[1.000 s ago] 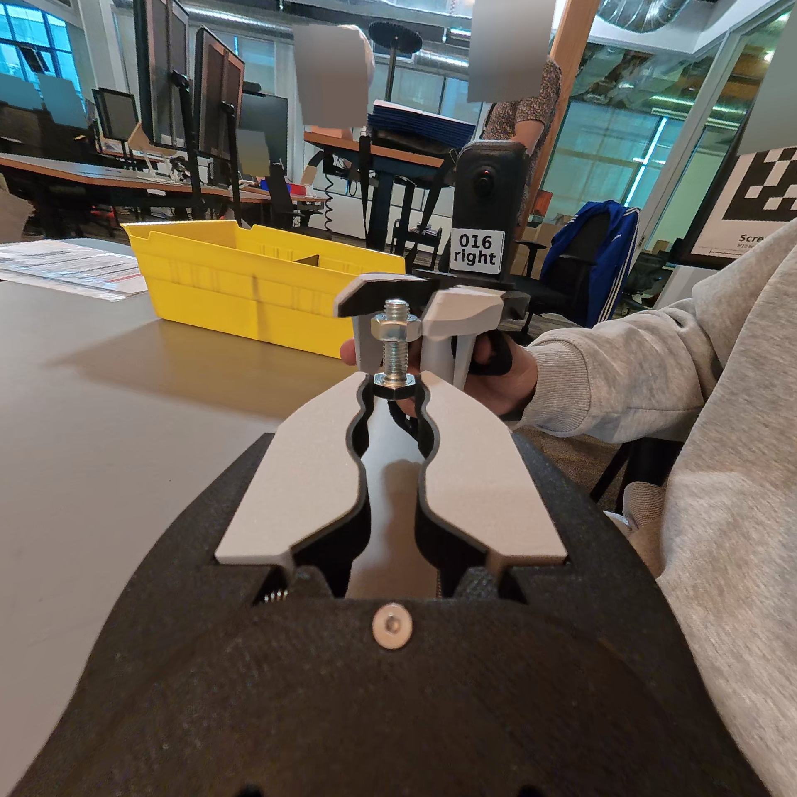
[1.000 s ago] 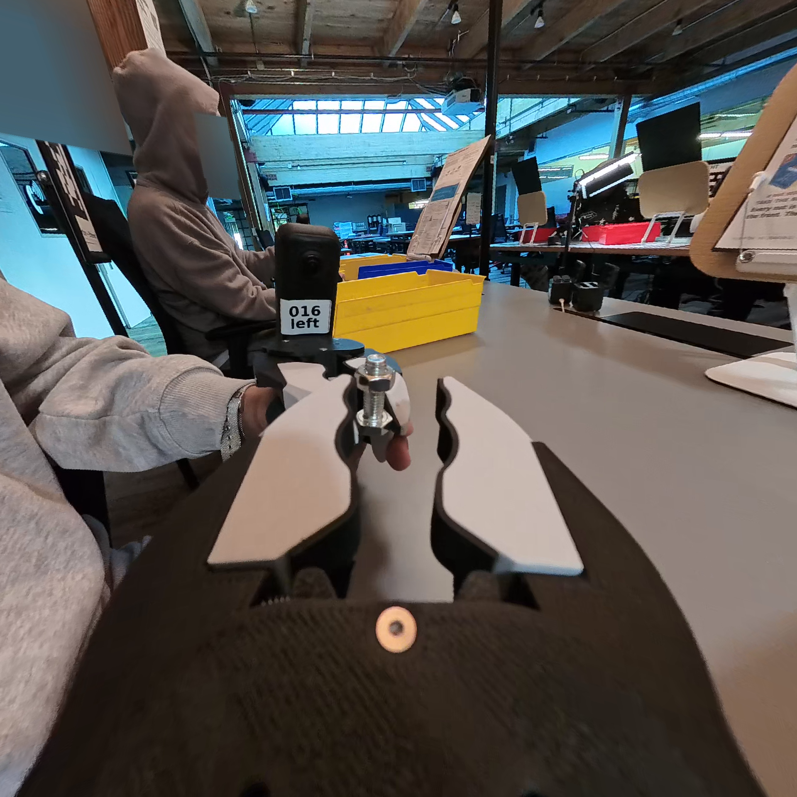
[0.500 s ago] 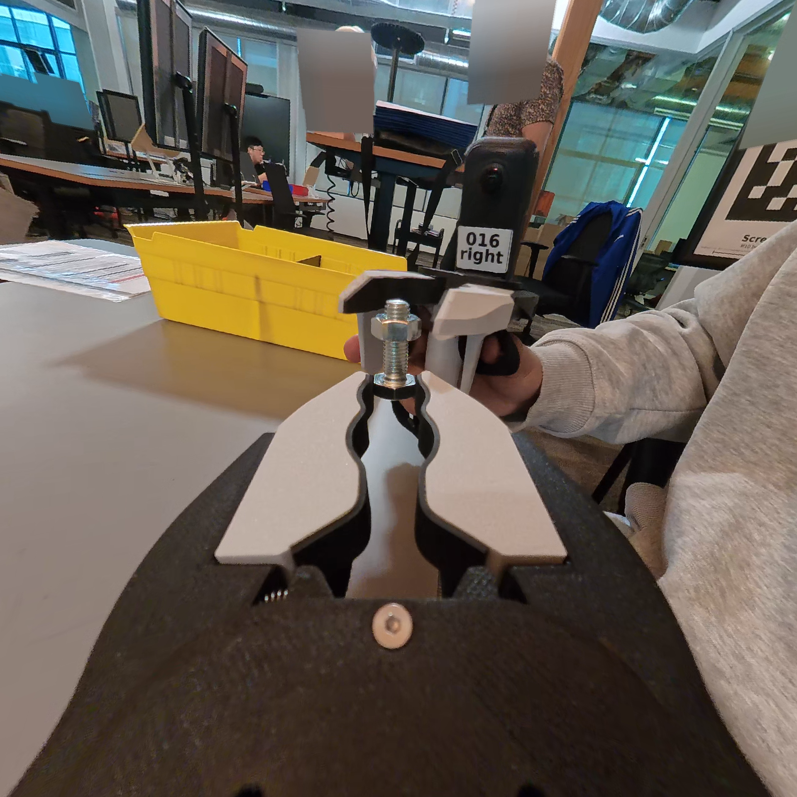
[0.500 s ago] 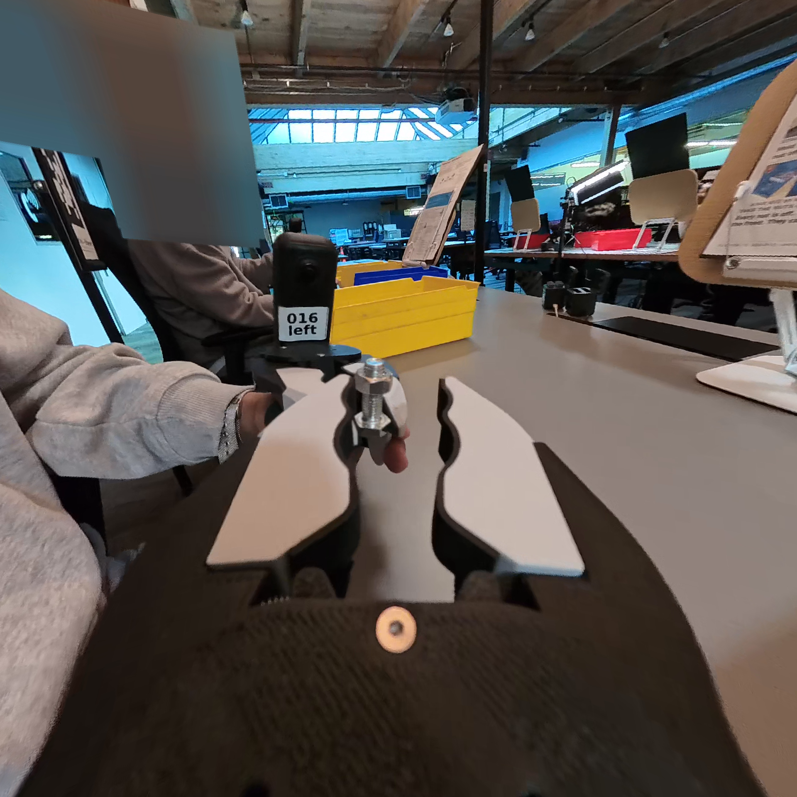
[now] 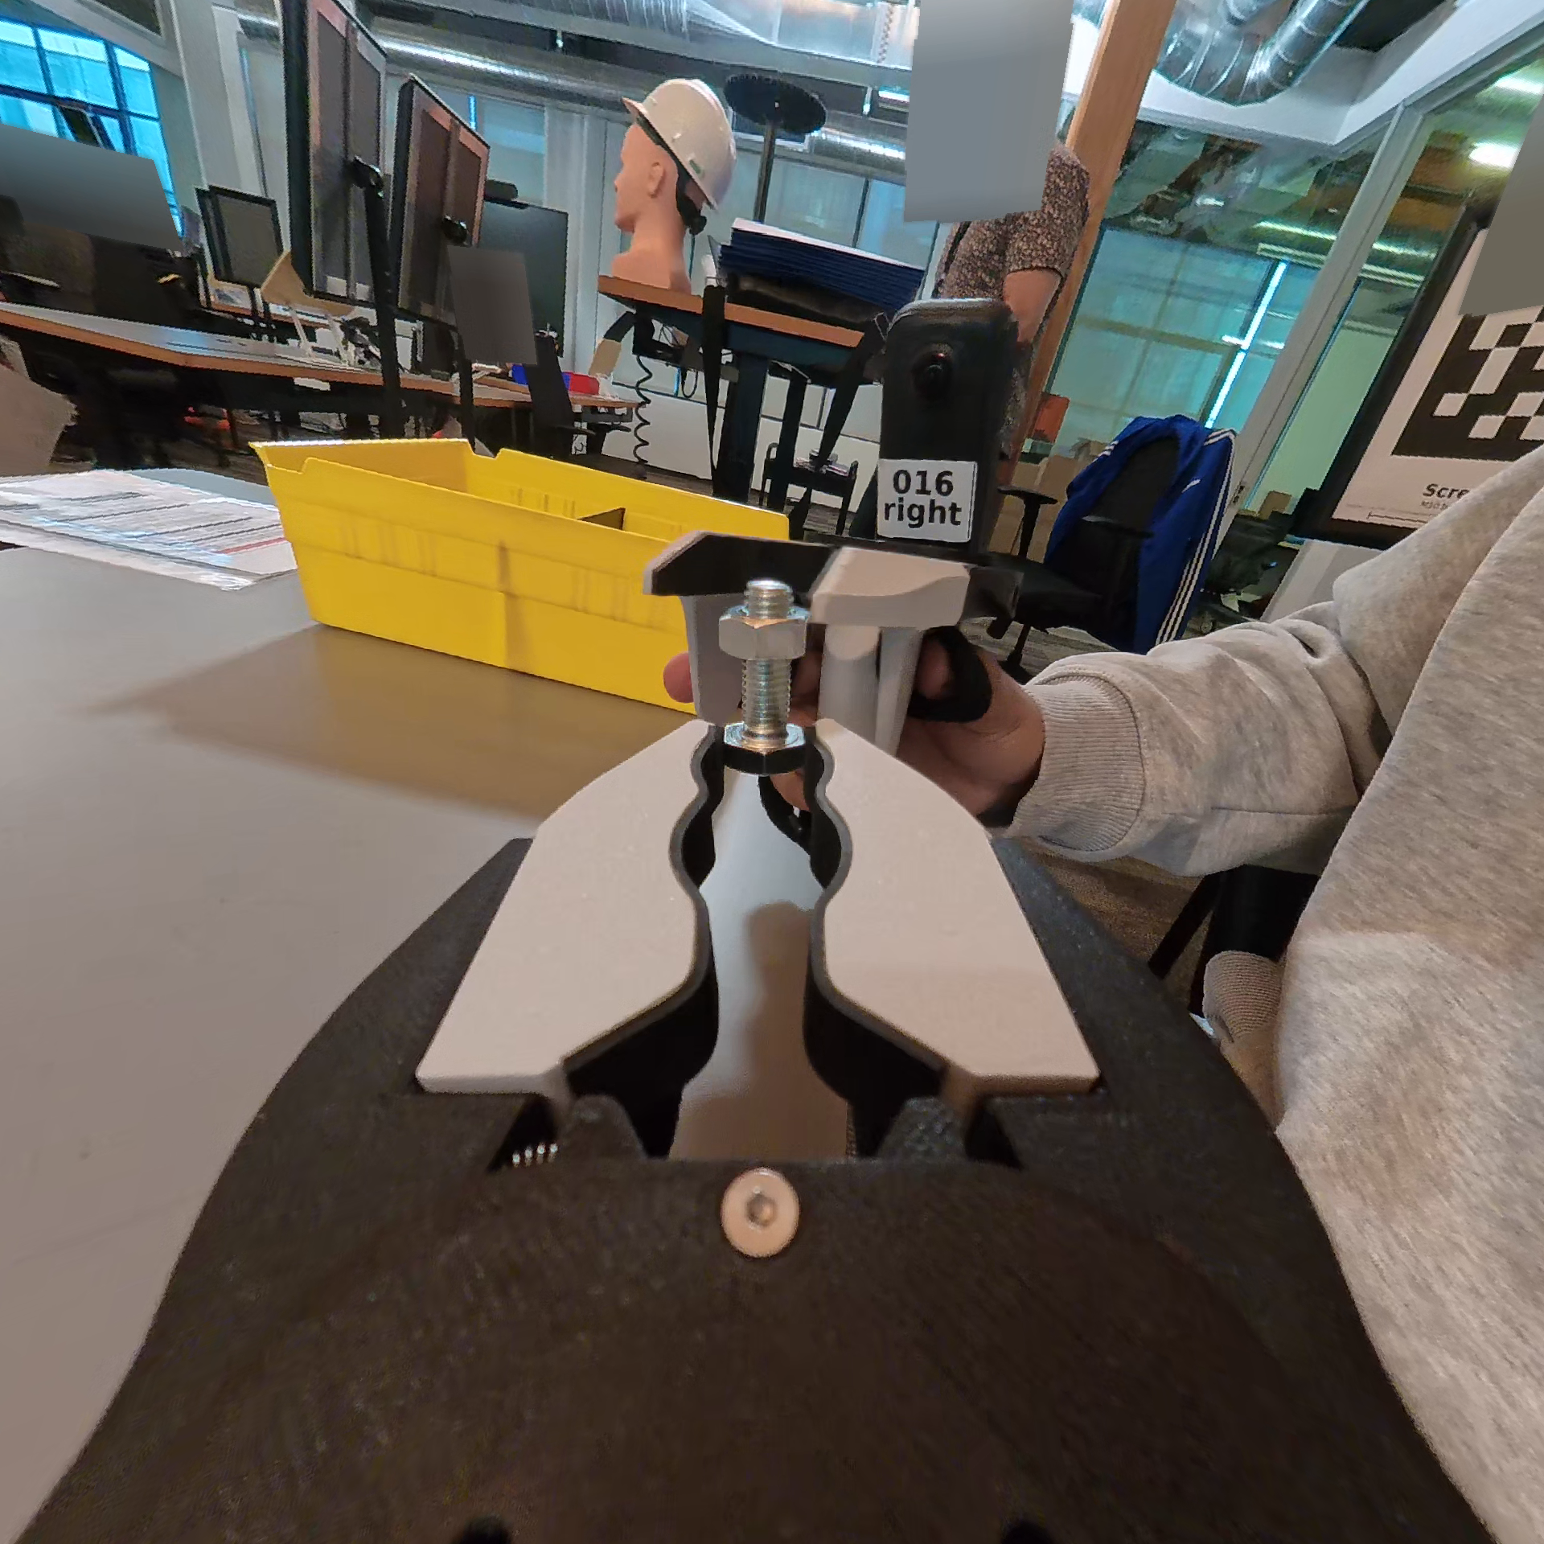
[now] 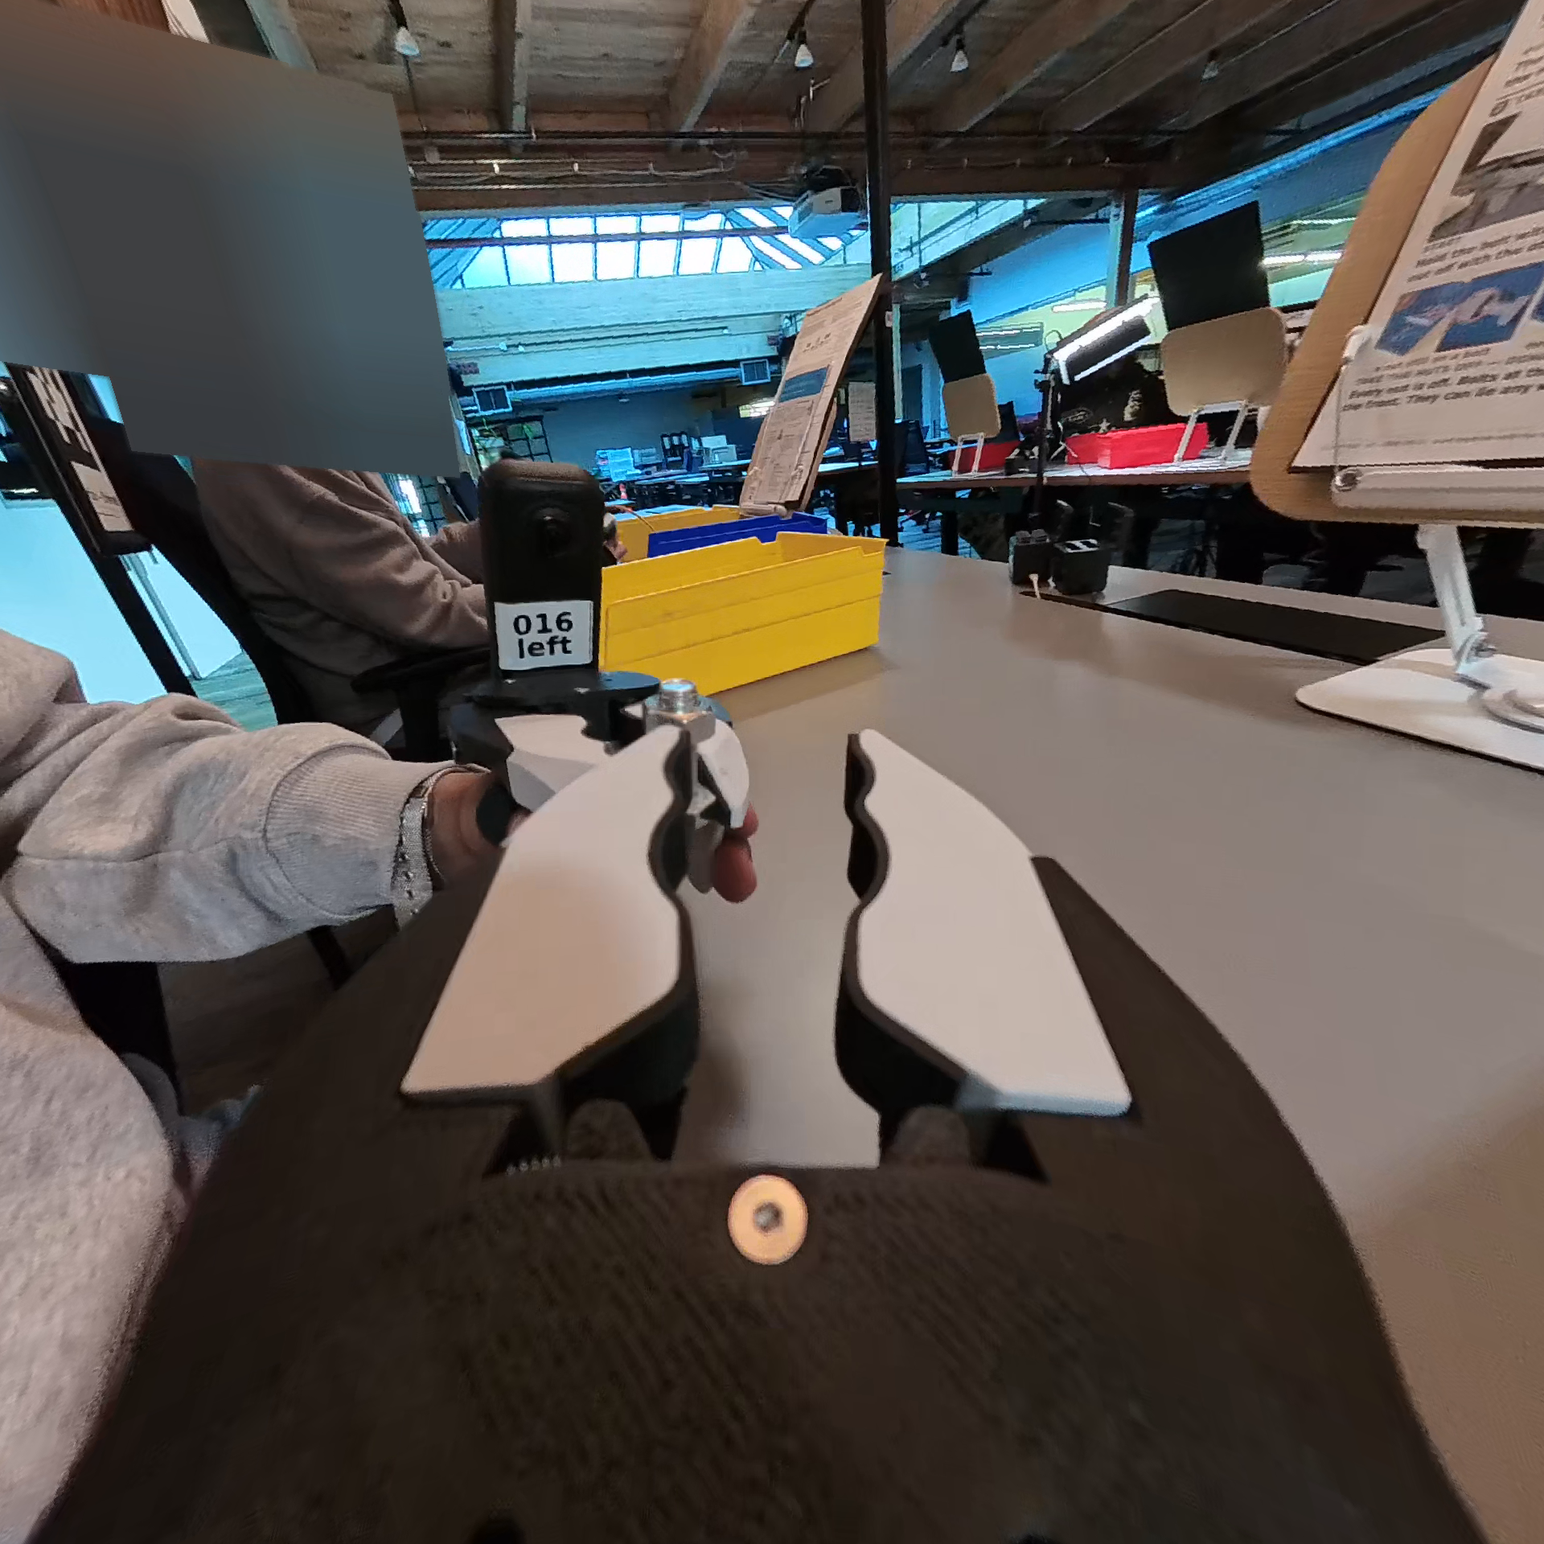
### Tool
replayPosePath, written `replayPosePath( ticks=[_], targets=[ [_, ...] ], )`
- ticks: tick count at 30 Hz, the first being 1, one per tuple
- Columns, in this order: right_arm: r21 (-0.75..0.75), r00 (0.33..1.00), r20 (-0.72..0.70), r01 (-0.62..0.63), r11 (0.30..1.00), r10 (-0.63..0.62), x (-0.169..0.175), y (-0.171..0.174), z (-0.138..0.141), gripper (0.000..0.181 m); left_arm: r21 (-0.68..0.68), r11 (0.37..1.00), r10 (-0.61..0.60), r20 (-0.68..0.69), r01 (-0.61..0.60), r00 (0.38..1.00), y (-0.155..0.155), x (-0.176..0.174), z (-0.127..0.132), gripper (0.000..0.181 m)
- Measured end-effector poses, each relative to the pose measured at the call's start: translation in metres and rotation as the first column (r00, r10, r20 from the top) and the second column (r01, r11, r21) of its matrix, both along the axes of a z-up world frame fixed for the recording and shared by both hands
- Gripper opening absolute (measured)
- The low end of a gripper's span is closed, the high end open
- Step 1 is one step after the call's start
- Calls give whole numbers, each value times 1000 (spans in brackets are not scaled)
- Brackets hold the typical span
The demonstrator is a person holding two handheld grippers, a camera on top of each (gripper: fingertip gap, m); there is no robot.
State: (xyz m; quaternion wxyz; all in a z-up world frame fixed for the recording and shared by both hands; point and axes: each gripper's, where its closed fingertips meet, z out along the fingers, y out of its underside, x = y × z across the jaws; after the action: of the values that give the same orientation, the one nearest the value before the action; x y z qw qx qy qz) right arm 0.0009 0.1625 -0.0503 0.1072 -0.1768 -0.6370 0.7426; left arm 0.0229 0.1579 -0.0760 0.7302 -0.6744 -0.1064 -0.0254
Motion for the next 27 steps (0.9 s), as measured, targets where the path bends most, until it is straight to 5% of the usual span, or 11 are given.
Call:
replayPosePath(
  ticks=[27],
  targets=[
    [29, 999, 0, -34, 999, 34, 7, -8, -4, 34, 12, 1000, 10, 4, -10, 1000, -1, -2, 1, 18]
  ],
)
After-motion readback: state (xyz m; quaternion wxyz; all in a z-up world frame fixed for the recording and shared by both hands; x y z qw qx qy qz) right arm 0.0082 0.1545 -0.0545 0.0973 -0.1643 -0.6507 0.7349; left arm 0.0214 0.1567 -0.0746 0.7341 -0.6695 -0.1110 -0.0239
